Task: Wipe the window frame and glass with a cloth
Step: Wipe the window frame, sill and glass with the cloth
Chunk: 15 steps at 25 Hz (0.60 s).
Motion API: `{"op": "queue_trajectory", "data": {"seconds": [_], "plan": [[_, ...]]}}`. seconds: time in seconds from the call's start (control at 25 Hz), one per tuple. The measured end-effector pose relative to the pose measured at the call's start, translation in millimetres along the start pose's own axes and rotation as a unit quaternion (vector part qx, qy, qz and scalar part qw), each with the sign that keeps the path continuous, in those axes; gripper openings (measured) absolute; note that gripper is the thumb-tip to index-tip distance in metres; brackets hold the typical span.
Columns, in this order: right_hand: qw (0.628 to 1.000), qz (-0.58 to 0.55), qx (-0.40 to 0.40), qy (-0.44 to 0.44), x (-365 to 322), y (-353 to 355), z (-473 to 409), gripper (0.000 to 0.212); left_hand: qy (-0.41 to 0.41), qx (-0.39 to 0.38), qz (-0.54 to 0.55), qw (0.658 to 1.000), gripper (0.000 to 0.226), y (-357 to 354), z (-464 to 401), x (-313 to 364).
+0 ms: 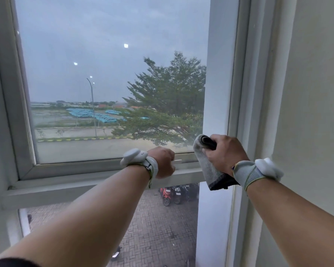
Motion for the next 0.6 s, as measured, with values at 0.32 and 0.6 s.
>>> {"op": "queue_trajectory", "data": {"seconds": [0.32, 0.6], "plan": [[1.0, 0.005, -0.005, 0.025, -14.2, -1.7, -9.2, 0.015, 0.096, 0.137, 0.27, 0.948, 0.042, 5.3, -9.9, -20.1], [0.999, -0.026, -0.037, 0.03, -17.3, -29.2, -25.1, 0.013, 0.181, 0.367, 0.577, 0.707, 0.054, 3.4, 2.0, -87.5]]}}
Point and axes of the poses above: each hand's wrist, its own z-axis away from the middle knuckle, its own y-axis out of the back of the hand, x = y × z, the point moved 9 cm from there along -z, towards the middle knuckle, and after that the axes turned 6 degrees about -y, right-handed, at the moved point
